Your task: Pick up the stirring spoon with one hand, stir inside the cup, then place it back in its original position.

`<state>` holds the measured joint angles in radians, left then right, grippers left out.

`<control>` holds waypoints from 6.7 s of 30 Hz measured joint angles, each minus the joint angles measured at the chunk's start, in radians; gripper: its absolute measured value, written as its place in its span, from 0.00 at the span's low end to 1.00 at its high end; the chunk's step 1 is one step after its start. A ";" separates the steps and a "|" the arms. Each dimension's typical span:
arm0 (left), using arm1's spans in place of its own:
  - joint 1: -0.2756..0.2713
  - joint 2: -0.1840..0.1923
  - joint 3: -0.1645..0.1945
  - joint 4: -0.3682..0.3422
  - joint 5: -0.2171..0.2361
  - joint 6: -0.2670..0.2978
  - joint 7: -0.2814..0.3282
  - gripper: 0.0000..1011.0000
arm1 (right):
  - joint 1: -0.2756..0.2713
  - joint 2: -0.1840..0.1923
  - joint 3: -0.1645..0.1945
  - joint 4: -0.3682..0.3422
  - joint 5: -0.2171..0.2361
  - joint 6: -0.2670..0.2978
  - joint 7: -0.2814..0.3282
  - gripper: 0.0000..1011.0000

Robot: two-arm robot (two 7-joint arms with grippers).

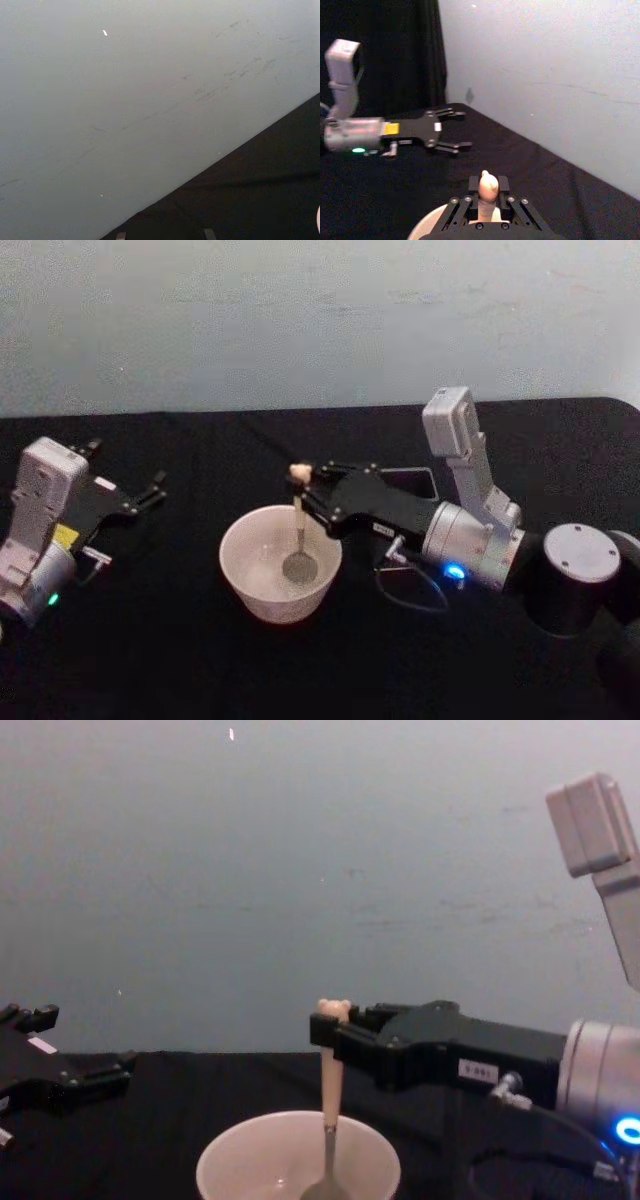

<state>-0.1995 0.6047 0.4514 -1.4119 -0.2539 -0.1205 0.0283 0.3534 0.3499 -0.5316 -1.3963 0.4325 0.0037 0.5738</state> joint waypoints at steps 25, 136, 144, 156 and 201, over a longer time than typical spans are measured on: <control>0.000 0.000 0.000 0.000 0.000 0.000 0.000 0.99 | 0.050 -0.060 -0.059 0.065 -0.023 -0.017 -0.023 0.22; 0.000 0.000 0.000 0.000 0.000 0.000 0.000 0.99 | -0.191 0.055 0.252 -0.173 0.140 0.004 -0.209 0.22; 0.000 0.000 0.000 0.000 0.000 0.000 0.000 0.99 | -0.177 0.049 0.239 -0.129 0.131 0.020 -0.207 0.22; 0.000 0.000 0.000 0.000 0.000 0.000 0.000 0.99 | -0.173 0.045 0.229 -0.101 0.108 0.037 -0.214 0.22; 0.000 0.000 0.000 0.000 0.000 0.000 0.000 0.99 | -0.171 0.038 0.235 -0.090 0.105 0.054 -0.225 0.56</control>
<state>-0.1995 0.6047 0.4514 -1.4120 -0.2539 -0.1205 0.0283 0.1827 0.3877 -0.2969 -1.4860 0.5374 0.0578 0.3484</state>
